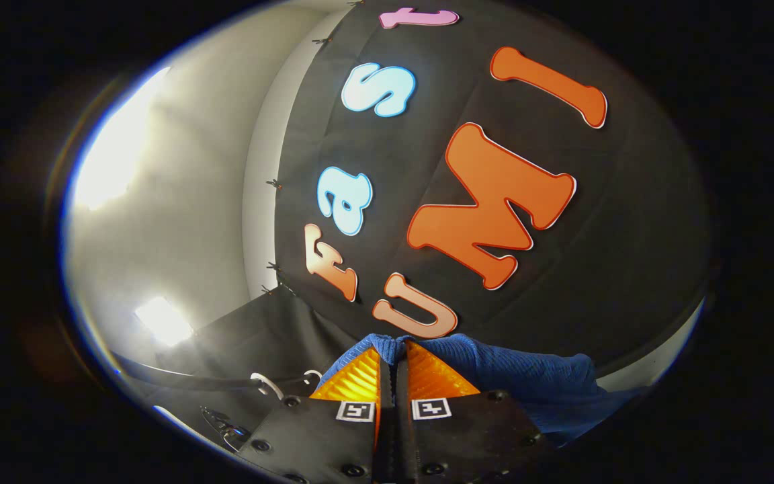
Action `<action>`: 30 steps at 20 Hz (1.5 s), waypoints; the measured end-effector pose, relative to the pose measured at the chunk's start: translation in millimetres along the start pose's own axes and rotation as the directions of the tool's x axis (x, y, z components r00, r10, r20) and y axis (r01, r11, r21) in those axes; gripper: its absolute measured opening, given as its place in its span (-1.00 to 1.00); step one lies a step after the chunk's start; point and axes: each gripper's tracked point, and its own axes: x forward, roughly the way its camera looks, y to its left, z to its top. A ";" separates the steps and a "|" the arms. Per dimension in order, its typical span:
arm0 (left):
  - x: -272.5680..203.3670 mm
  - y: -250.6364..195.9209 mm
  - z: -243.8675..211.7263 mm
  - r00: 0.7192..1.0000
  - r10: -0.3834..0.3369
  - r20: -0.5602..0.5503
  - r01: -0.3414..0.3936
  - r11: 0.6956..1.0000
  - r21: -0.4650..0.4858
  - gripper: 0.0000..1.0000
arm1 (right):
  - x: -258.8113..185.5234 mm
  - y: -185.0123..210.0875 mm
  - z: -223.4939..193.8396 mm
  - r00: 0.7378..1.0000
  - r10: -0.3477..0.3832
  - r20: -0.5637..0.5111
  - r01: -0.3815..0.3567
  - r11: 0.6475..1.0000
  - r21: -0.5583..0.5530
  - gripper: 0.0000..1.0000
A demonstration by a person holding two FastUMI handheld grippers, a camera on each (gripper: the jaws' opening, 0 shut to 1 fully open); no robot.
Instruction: Grasp the clothes on the hanger with both hands and then place them into the laundry hamper below.
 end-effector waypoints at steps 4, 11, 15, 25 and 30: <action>10.3 3.2 -13.3 1.000 -0.017 -0.026 0.016 0.999 -0.045 -1.00 | 5.2 -19.3 -5.0 0.999 -0.047 -0.013 0.047 0.999 -0.015 -0.87; 17.1 7.2 -26.2 0.998 -0.021 -0.059 0.021 1.000 -0.015 -1.00 | 3.9 -41.9 -17.1 0.995 -0.093 -0.035 0.092 0.995 -0.033 -0.87; 13.7 4.9 -33.9 0.997 -0.026 -0.074 0.026 1.000 0.001 -1.00 | -4.5 -52.0 -24.1 0.992 -0.118 -0.042 0.115 0.992 -0.060 -0.87; -11.4 -1.3 -80.9 0.986 0.005 -0.166 0.004 0.998 0.056 -1.00 | -36.9 -80.6 -49.2 0.965 -0.251 -0.082 0.233 0.956 -0.180 -0.87; -25.6 -8.2 -108.3 0.979 0.014 -0.205 -0.002 0.998 0.060 -1.00 | -63.7 -95.9 -67.6 0.947 -0.309 -0.092 0.287 0.938 -0.194 -0.87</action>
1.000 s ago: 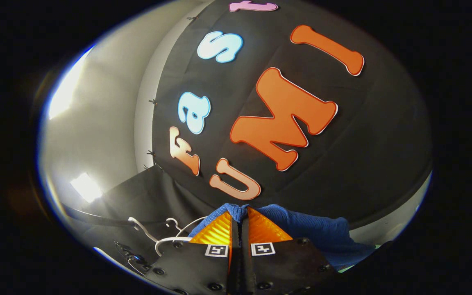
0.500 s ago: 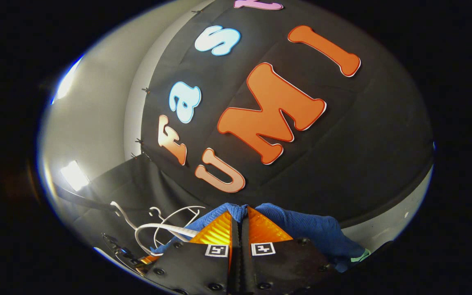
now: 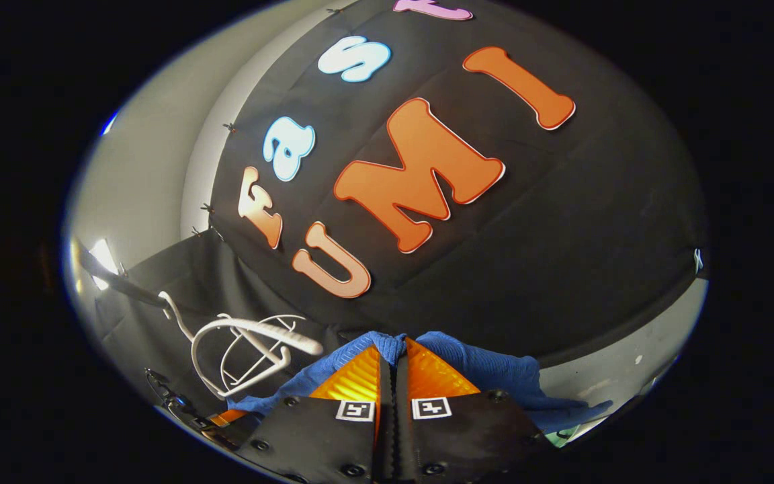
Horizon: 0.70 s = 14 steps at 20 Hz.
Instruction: Grasp the clothes on the hanger with both hands and then place them into the laundry hamper below.
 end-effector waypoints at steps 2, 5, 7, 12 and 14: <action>-4.9 -3.3 -13.1 1.000 -0.005 -0.020 0.005 1.000 -0.009 -1.00 | -10.9 -9.2 -12.8 1.000 -0.023 -0.013 0.023 1.000 -0.002 -0.87; -8.6 -9.9 -26.5 0.999 -0.008 -0.038 0.007 1.000 -0.030 -1.00 | -20.3 -14.5 -29.2 0.999 -0.041 -0.032 0.041 0.999 0.012 -0.87; -13.2 -14.3 -30.8 0.999 -0.006 -0.043 0.005 1.000 -0.022 -1.00 | -28.1 -18.2 -40.8 0.998 -0.052 -0.045 0.053 0.998 0.025 -0.87; -18.6 -43.1 -36.0 0.998 -0.045 -0.041 0.043 0.999 -0.028 -1.00 | -41.2 -15.1 -62.6 0.996 -0.056 -0.068 0.058 0.998 0.028 -0.87; -17.7 -58.7 -39.7 0.997 -0.066 -0.044 0.064 0.997 -0.034 -1.00 | -44.1 -13.6 -69.5 0.996 -0.060 -0.071 0.062 0.998 0.019 -0.87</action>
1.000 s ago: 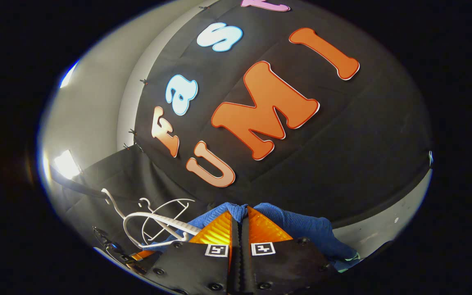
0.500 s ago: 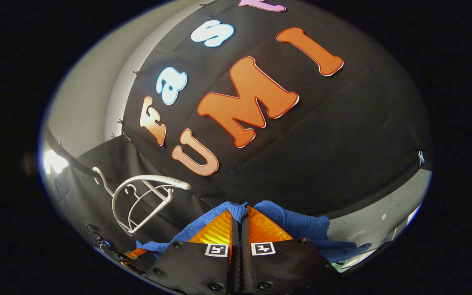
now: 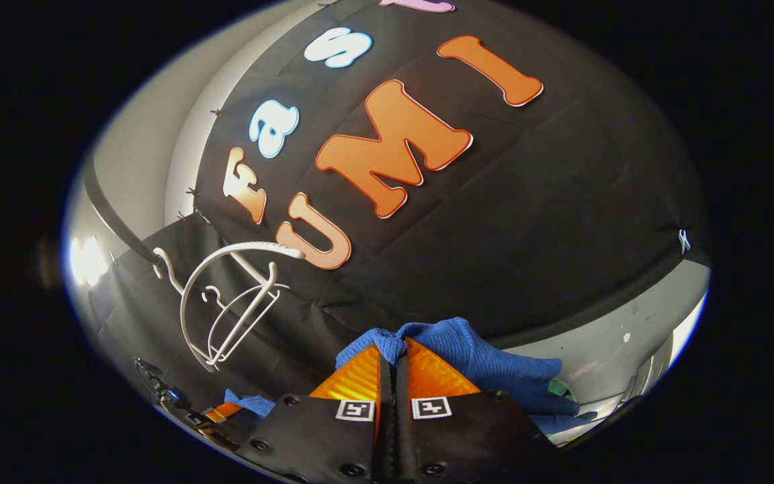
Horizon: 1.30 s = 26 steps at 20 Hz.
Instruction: Grasp the clothes on the hanger with both hands and then place them into the laundry hamper below.
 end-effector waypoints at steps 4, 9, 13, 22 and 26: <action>4.2 -33.3 -13.7 0.999 -0.041 -0.017 0.041 0.999 0.004 -1.00 | -7.0 6.3 -20.4 1.000 -0.002 -0.017 0.001 1.000 -0.018 -0.87; 15.8 -77.4 -38.9 0.992 -0.109 -0.060 0.107 0.994 -0.029 -1.00 | -9.0 6.3 -44.3 0.999 -0.035 -0.039 0.032 0.997 -0.072 -0.87; 32.0 -106.3 -54.8 0.986 -0.142 -0.086 0.140 0.990 -0.032 -1.00 | -7.7 2.2 -60.8 0.996 -0.081 -0.049 0.073 0.987 -0.143 -0.87; 80.2 -164.1 -112.7 0.961 -0.201 -0.192 0.198 0.980 -0.037 -1.00 | 3.8 -14.2 -106.3 0.978 -0.186 -0.092 0.157 0.953 -0.260 -0.87; 100.2 -171.9 -141.1 0.945 -0.201 -0.258 0.197 0.979 -0.043 -1.00 | 12.4 -32.8 -127.5 0.964 -0.241 -0.109 0.198 0.931 -0.305 -0.86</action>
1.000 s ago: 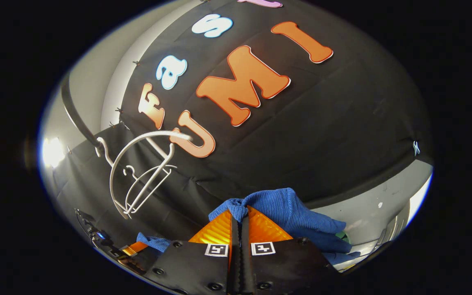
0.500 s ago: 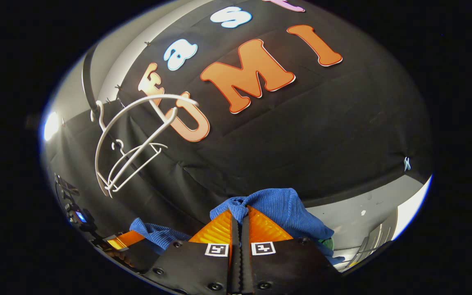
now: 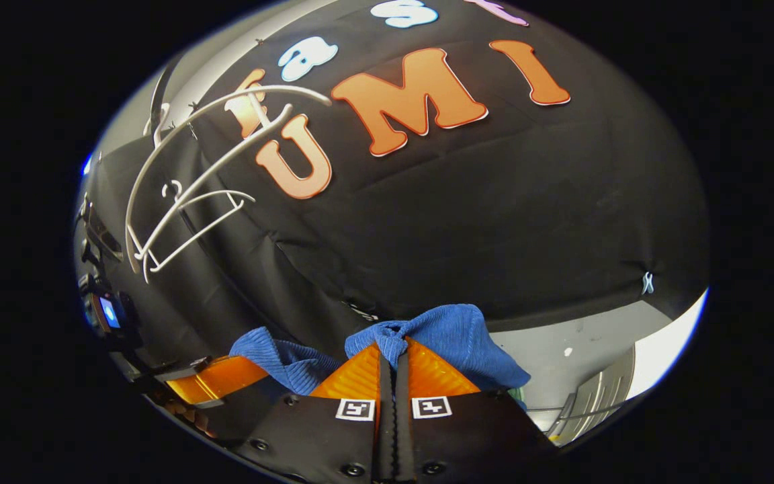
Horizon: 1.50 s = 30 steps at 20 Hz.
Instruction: Grasp the clothes on the hanger with both hands and then place them into the laundry hamper below.
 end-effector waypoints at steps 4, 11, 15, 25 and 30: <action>19.0 -3.1 -19.3 0.998 0.004 -0.069 -0.003 1.000 0.012 -1.00 | 11.7 -14.9 -20.8 0.998 -0.061 -0.034 0.059 0.997 -0.046 -0.86; 52.2 -1.7 -58.1 0.974 0.037 -0.224 -0.038 0.999 -0.001 -1.00 | 37.2 -48.7 -70.8 0.978 -0.164 -0.128 0.154 0.984 -0.087 -0.86; 55.5 2.9 -75.1 0.950 0.061 -0.305 -0.064 0.998 -0.001 -1.00 | 53.1 -68.8 -99.3 0.956 -0.217 -0.195 0.201 0.975 -0.099 -0.86; 51.7 9.1 -86.0 0.859 0.109 -0.501 -0.123 0.992 0.005 -0.99 | 91.3 -94.1 -172.5 0.873 -0.290 -0.391 0.261 0.957 -0.127 -0.85; 41.1 12.4 -96.1 0.797 0.143 -0.587 -0.145 0.988 0.044 -0.99 | 100.7 -96.7 -193.8 0.831 -0.302 -0.467 0.275 0.953 -0.128 -0.84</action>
